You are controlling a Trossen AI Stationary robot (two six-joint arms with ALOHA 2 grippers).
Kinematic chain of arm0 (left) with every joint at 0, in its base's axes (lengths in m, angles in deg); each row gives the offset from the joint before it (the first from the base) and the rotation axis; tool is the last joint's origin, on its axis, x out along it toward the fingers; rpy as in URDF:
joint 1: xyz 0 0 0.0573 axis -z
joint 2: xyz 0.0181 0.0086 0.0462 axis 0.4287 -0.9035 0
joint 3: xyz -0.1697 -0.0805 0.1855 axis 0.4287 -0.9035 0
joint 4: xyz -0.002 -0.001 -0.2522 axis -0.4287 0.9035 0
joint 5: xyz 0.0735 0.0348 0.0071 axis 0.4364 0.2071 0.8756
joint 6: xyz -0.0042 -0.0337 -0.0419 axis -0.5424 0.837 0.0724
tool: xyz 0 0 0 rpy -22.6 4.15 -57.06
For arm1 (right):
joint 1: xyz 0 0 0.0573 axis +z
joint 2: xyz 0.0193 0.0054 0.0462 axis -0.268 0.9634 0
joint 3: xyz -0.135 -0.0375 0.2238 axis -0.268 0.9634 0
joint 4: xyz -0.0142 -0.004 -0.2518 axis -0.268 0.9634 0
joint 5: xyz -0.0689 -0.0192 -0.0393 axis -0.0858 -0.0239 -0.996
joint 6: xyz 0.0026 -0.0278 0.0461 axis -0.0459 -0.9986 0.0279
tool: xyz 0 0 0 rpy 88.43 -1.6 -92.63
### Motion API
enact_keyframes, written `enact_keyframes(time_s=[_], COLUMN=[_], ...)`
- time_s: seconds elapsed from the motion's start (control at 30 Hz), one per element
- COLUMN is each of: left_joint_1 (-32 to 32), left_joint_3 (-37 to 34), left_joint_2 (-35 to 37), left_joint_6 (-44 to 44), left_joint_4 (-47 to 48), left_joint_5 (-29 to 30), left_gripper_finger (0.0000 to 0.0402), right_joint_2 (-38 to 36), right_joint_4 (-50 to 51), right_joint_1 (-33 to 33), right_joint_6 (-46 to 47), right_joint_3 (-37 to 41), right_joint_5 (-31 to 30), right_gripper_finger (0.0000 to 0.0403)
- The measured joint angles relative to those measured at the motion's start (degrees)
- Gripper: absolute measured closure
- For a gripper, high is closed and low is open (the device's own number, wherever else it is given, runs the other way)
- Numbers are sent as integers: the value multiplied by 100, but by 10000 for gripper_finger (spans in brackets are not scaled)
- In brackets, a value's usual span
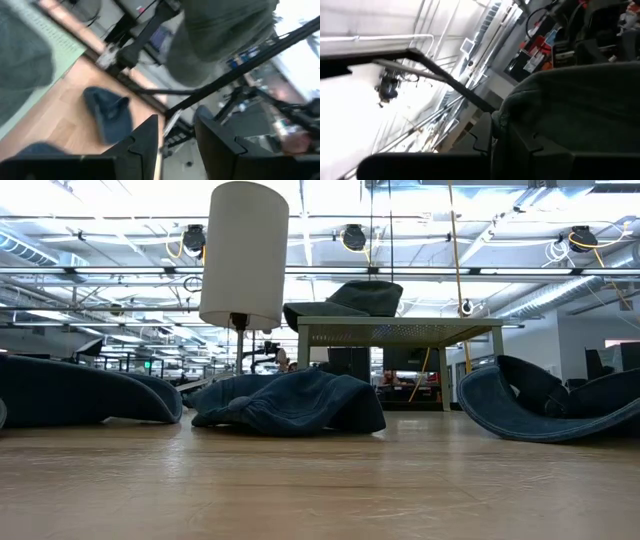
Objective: Pick & Place hat
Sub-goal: Stack the top green cap on the green cap on the shelf
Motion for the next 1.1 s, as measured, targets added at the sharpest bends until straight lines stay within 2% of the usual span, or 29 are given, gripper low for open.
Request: enact_keyframes(time_s=[0.2,0.43,0.67,0.93,1.1], left_joint_1=[142,267,323,323,323], left_joint_3=[-2,-2,-2,-2,-2], left_joint_2=[124,393,695,914,946], left_joint_6=[-181,-159,-127,22,238], left_joint_4=[269,260,257,254,264], left_joint_5=[211,281,282,279,283], left_gripper_finger=[268,268,268,268,268], right_joint_2=[182,552,1195,2202,2845], right_joint_4=[98,85,-45,-53,-52], right_joint_1=[-142,-965,-2174,-3313,-3763], right_joint_6=[-14,-7,456,689,945], right_joint_3=[0,0,-197,-1143,-1730], right_joint_5=[-325,-270,653,1870,2501], right_gripper_finger=[382,382,382,382,382])
